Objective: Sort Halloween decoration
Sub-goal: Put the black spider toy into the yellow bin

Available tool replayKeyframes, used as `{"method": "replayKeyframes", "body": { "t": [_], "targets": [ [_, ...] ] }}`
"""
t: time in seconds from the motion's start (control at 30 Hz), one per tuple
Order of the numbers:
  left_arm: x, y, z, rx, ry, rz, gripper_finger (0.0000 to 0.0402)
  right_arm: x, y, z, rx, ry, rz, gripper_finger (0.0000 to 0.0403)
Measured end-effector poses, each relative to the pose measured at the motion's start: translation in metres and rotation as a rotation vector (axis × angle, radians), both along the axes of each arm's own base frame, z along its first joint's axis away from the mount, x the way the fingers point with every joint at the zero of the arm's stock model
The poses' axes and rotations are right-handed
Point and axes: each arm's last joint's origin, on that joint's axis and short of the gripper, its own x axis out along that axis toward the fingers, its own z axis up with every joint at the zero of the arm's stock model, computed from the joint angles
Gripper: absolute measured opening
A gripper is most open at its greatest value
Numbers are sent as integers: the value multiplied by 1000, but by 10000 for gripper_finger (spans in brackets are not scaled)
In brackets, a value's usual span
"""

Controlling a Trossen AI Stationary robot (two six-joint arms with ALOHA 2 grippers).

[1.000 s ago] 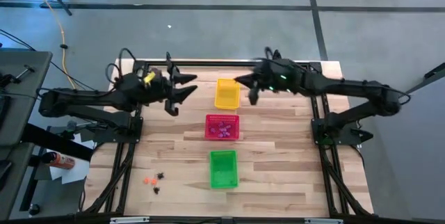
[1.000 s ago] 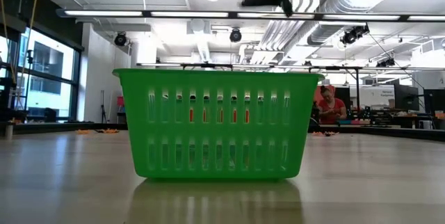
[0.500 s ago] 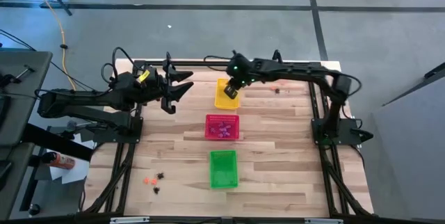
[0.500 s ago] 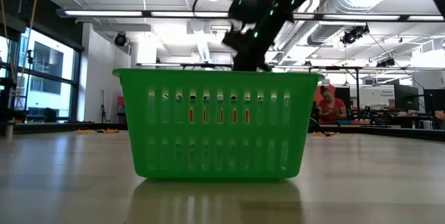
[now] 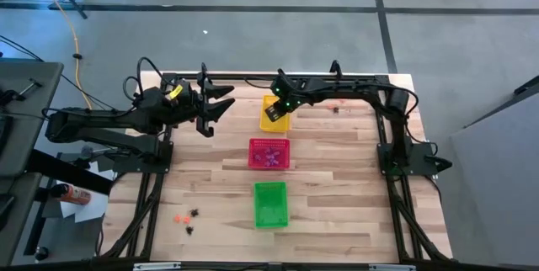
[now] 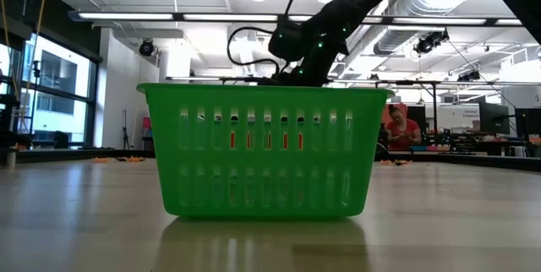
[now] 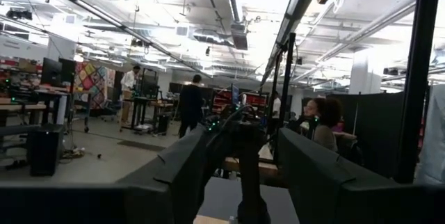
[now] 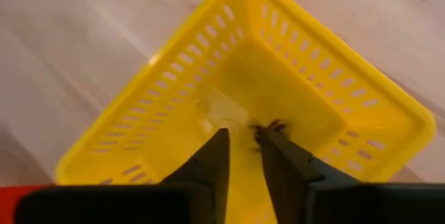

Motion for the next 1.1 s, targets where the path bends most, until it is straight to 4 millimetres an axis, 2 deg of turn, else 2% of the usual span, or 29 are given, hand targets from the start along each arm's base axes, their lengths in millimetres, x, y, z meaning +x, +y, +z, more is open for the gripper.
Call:
{"method": "replayKeyframes", "body": {
  "t": [0.17, 0.27, 0.47, 0.63, 0.73, 0.83, 0.97, 1.1],
  "targets": [
    [1, 0, -2, -2, 18, 0, 172, 1, 1, 2, -48, 2, -8, 132],
    [1, 0, -2, -2, 23, 0, 172, 0, 0, 15, -83, -40, 20, 150],
    [1, 0, -2, 21, 31, 11, 172, -12, -2, 65, -173, -182, 145, 162],
    [1, 1, -4, 17, 49, 41, 172, -35, 5, 116, -284, -276, 214, 163],
    [2, 1, -5, 11, 59, 56, 172, -54, 16, 141, -348, -339, 250, 163],
    [2, 2, -6, 9, 66, 58, 172, -76, 30, 155, -397, -406, 271, 163],
    [3, 2, -9, -14, 97, 50, 172, -107, 56, 157, -443, -569, 274, 163],
    [4, 2, -14, -70, 135, 14, 172, -128, 84, 154, -456, -858, 305, 163]
  ]
}}
